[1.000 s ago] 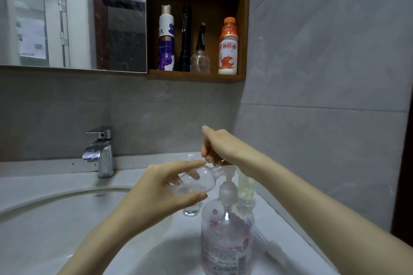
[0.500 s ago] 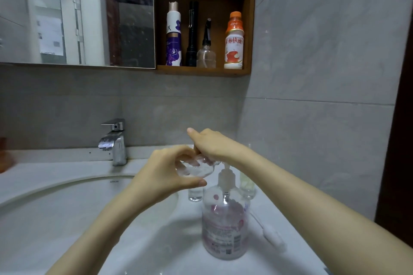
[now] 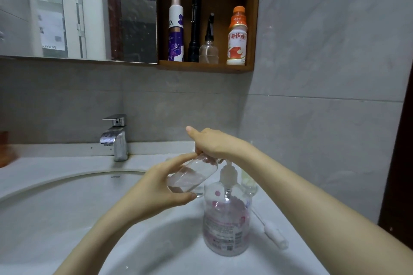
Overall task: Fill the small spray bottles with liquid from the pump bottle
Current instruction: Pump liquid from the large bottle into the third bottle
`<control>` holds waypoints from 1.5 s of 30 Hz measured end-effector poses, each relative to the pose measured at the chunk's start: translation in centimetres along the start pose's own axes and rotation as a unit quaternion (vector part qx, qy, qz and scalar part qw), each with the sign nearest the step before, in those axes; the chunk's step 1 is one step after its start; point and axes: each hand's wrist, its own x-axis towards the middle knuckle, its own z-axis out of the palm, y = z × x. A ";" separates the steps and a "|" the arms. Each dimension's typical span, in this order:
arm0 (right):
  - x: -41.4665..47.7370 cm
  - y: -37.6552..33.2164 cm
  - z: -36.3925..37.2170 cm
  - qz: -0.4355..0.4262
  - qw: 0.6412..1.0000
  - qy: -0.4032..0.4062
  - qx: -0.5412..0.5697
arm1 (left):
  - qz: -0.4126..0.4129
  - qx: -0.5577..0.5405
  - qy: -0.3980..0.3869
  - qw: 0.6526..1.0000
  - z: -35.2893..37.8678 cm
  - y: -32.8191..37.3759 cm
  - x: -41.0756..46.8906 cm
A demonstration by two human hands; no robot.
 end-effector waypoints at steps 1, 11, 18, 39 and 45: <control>-0.1 0.0 0.1 0.002 1.000 0.001 0.000 | -0.001 -0.001 0.003 1.000 0.0 -0.1 -0.1; -0.3 -0.1 0.1 0.003 1.000 -0.008 0.002 | -0.017 -0.013 -0.001 1.000 -0.5 -0.4 0.0; 0.1 -0.1 -0.4 -0.008 1.000 -0.011 0.021 | -0.009 -0.001 0.007 1.000 -0.6 -0.4 0.1; -8.7 6.9 6.6 -0.128 0.931 0.239 0.246 | -0.027 -0.034 0.015 0.999 0.1 -0.3 -0.5; -7.9 7.0 7.0 -0.126 0.915 0.301 0.237 | -0.036 -0.014 0.024 0.999 -0.3 0.5 -0.1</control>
